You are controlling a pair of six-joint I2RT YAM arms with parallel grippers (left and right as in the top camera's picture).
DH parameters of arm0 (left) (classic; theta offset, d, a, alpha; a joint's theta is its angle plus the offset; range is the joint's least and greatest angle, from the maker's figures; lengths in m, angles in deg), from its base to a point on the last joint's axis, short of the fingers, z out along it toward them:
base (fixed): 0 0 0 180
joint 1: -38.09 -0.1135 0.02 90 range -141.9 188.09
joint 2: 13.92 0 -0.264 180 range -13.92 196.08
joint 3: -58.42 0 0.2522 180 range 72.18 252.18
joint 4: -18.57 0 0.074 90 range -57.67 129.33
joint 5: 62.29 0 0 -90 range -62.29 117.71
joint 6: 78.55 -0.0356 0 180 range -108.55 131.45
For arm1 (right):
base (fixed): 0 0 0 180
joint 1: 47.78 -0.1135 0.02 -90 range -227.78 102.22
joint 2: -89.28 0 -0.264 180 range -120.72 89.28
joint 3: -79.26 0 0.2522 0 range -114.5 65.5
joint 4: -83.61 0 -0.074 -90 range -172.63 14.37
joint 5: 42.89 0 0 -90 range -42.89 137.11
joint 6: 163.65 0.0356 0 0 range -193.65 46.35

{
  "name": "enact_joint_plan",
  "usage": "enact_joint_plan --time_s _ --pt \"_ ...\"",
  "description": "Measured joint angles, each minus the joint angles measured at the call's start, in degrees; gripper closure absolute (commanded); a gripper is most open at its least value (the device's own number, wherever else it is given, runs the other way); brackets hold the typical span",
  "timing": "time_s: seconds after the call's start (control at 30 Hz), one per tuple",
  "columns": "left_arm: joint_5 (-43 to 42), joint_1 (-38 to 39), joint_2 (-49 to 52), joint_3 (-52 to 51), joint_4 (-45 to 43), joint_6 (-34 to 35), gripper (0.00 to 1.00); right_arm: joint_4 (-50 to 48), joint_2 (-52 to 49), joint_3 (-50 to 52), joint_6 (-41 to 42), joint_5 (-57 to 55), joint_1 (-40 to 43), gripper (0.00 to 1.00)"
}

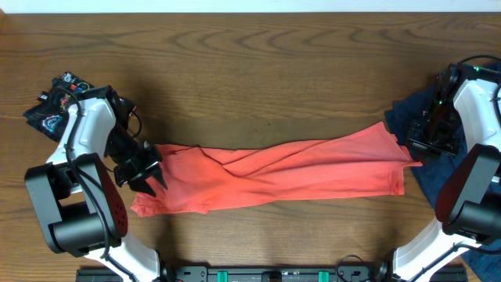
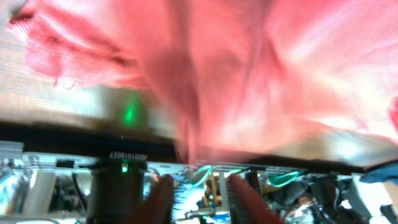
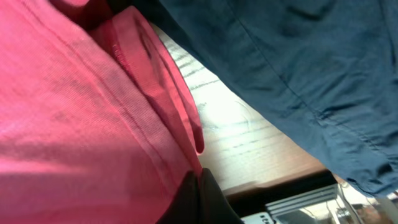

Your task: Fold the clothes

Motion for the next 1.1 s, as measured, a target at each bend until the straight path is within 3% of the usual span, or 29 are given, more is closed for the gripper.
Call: enact_joint_plan --time_s 0.3,0.53,0.7,0.97,1.1 --pt "0.5 0.0 0.0 -0.1 -2.9 0.3 0.59 0.5 0.0 0.0 -0.1 -1.5 0.0 0.86" --pt "-2.6 0.0 0.0 -0.1 -11.1 0.3 0.59 0.1 0.0 0.0 0.0 -1.0 0.0 0.62" --pt "-4.1 1.0 0.0 -0.1 -12.0 0.3 0.59 -2.8 0.3 2.0 -2.6 2.3 0.0 0.42" --pt "-5.0 2.4 0.0 -0.1 -12.1 0.3 0.59 -16.8 0.5 14.0 -5.0 4.5 0.0 0.34" --pt "-5.2 2.4 0.0 -0.1 -12.1 0.3 0.59 -21.9 0.5 18.4 -5.4 6.6 0.0 0.39"
